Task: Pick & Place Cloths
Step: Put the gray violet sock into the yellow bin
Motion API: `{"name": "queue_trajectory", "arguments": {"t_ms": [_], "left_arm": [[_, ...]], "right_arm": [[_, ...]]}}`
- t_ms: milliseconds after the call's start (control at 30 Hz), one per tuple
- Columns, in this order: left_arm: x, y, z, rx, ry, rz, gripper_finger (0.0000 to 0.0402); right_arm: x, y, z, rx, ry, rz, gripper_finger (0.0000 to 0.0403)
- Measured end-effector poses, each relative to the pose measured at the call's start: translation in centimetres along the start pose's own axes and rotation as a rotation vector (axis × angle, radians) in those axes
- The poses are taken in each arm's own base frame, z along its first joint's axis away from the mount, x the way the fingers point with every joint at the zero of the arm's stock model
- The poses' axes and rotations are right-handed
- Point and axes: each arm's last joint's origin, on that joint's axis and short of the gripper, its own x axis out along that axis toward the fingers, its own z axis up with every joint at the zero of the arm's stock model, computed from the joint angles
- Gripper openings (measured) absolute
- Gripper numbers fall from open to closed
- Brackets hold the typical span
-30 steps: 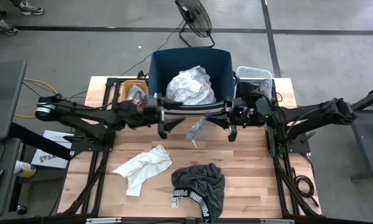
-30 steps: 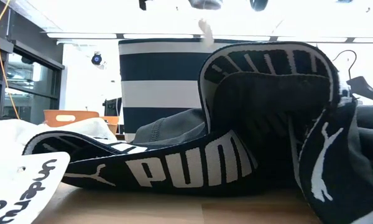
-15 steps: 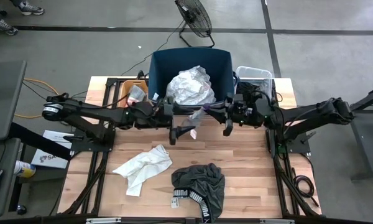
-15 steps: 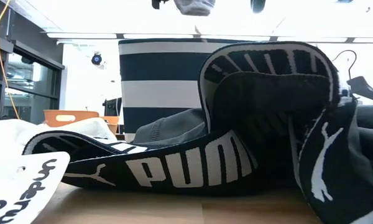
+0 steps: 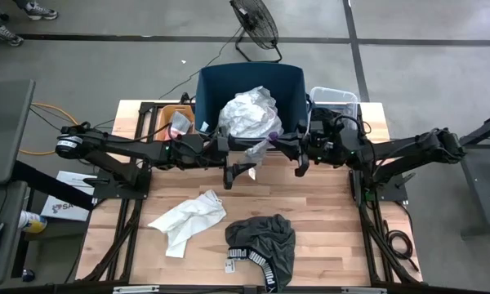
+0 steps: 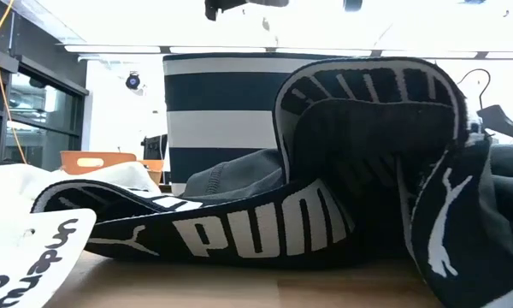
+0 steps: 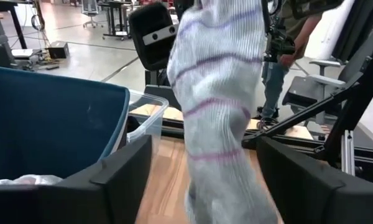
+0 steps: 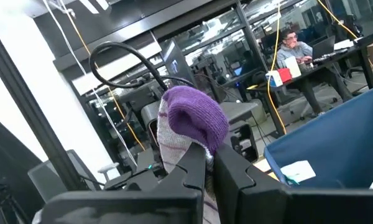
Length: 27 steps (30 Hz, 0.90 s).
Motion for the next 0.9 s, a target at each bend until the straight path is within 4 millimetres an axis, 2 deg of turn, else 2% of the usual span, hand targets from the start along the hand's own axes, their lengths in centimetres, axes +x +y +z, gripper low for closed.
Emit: {"name": "queue_trajectory", "arguments": {"t_ms": [133,367,400,633,900], "left_arm": [[0.0,0.0,-0.01,-0.005,0.001,-0.001,0.0208],[0.0,0.0,0.0,-0.026,0.0,-0.002,0.0028],[0.0,0.0,0.0,-0.039,0.0,-0.002,0.0015],[0.0,-0.03,-0.05,-0.037,0.006,-0.012,0.0004],[0.0,-0.03,-0.06,-0.037,0.006,-0.012,0.0002]], "right_arm": [[0.0,0.0,0.02,0.0,-0.002,0.0,0.0005],[0.0,-0.06,-0.12,-0.004,0.012,-0.007,0.0005],[0.0,-0.08,-0.15,-0.005,0.015,-0.008,0.0005],[0.0,-0.02,-0.22,-0.006,0.03,0.015,0.0014],[-0.02,-0.13,-0.35,-0.011,0.043,-0.001,0.0102]]}}
